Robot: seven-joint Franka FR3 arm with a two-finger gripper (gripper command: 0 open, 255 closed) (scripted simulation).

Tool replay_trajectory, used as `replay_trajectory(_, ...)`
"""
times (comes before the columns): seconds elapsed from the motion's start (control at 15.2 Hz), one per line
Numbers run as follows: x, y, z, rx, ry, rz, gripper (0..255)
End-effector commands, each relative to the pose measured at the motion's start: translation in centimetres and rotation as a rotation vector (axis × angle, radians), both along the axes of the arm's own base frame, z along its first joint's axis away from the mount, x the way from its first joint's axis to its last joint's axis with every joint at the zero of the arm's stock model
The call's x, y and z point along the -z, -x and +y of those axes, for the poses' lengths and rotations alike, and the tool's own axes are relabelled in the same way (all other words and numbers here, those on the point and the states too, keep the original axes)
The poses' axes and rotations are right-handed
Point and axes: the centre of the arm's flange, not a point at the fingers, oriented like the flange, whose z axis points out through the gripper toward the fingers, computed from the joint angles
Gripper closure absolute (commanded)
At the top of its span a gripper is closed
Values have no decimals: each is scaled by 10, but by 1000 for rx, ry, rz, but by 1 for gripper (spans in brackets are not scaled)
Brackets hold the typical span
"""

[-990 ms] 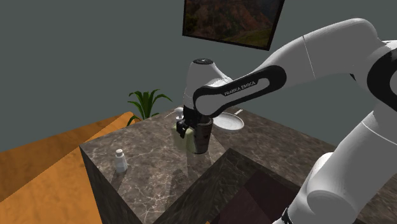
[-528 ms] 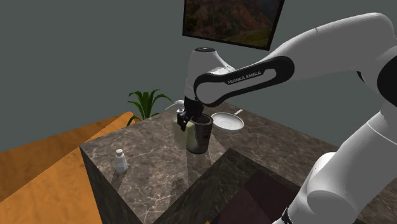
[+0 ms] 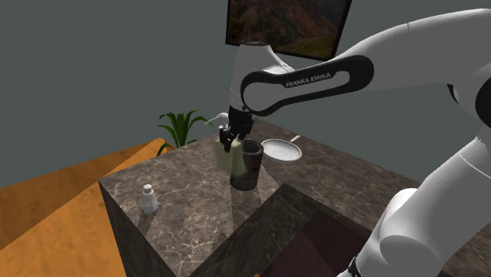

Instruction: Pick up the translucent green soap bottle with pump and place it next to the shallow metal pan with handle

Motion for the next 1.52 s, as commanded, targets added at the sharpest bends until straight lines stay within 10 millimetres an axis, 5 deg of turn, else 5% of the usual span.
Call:
replay_trajectory(0.0, -12, 0, 0, 0, 0, 0, 255)
replay_trajectory(1.45, -128, 0, 0, 0, 0, 0, 255)
